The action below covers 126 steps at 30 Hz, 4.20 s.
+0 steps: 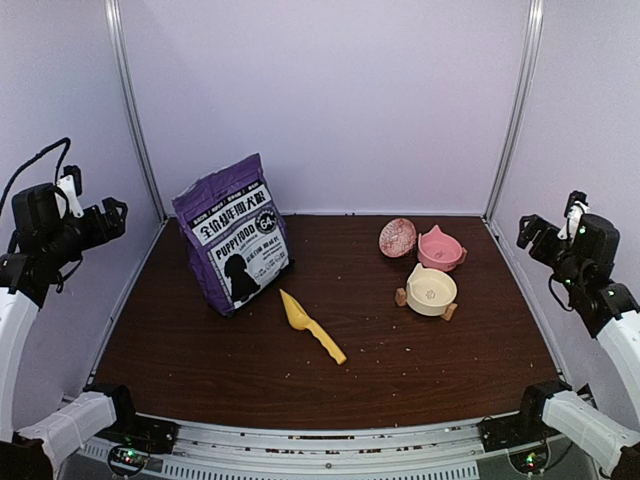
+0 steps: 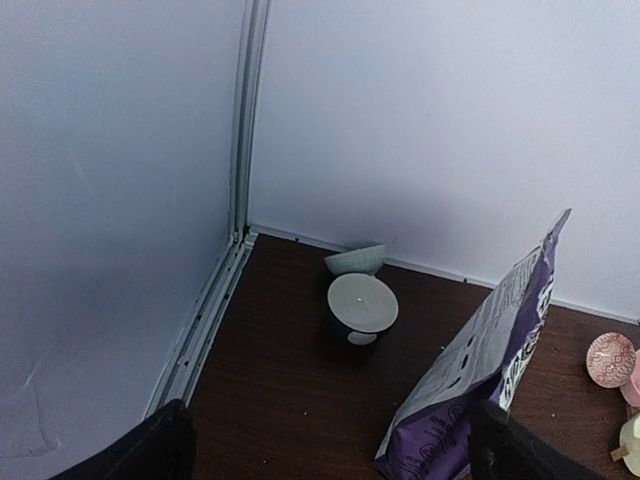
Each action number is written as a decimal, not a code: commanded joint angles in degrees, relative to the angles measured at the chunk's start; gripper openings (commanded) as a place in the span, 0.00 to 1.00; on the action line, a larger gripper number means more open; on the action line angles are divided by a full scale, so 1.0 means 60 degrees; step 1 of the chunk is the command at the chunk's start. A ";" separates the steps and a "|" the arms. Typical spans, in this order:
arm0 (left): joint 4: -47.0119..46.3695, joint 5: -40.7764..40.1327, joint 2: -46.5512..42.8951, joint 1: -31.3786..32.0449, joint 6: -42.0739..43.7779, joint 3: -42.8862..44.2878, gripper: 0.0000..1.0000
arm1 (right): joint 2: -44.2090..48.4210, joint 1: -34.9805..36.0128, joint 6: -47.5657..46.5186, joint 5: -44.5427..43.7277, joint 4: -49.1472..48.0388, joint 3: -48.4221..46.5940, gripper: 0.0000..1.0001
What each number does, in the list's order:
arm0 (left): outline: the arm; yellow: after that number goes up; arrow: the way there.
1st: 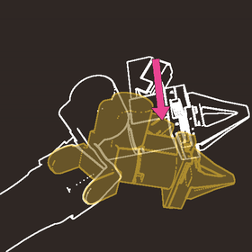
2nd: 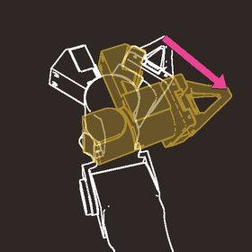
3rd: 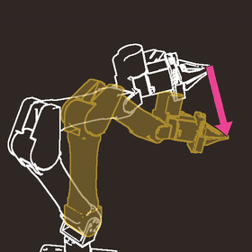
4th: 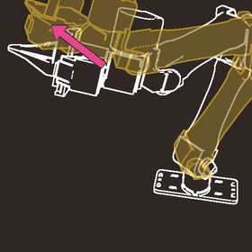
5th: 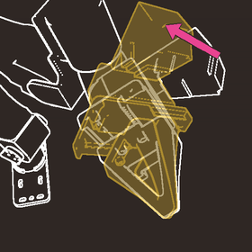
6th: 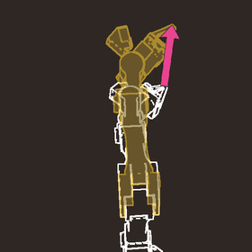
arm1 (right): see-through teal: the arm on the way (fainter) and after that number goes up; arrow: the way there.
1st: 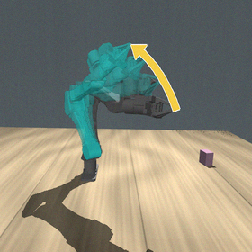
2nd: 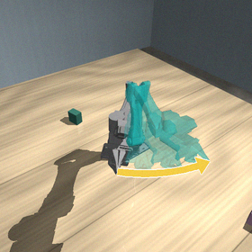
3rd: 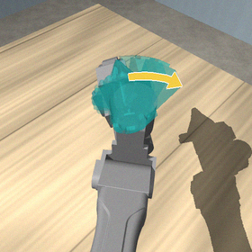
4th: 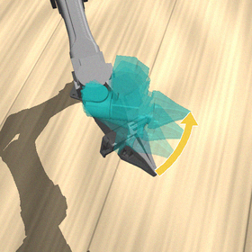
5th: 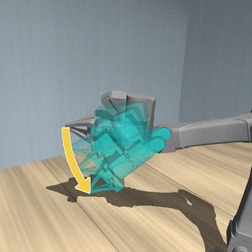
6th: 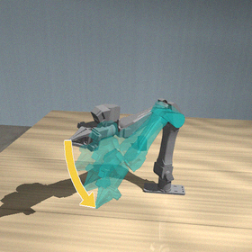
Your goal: Serve the pet food
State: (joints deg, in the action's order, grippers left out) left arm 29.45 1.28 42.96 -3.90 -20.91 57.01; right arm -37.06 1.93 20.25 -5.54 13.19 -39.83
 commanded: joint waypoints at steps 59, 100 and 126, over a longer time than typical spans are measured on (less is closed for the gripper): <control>0.3532 0.1382 0.2278 0.3268 0.2930 0.3961 0.00 | -0.2734 0.3804 0.0855 0.1644 0.2204 -0.2464 1.00; 0.2166 -0.2845 0.3593 1.0276 -0.1105 0.4644 0.71 | -0.4703 0.8831 0.3576 -0.0749 -0.0552 -0.2834 1.00; 0.2653 -0.1962 0.4310 0.8766 -0.1721 0.3790 0.36 | -0.4955 0.9026 0.3613 -0.0978 -0.0062 -0.3017 1.00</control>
State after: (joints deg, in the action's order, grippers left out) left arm 48.03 -12.19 68.64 49.84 -30.39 81.23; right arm -66.61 55.61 42.19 -9.41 12.16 -56.66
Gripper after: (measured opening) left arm 0.367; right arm 0.999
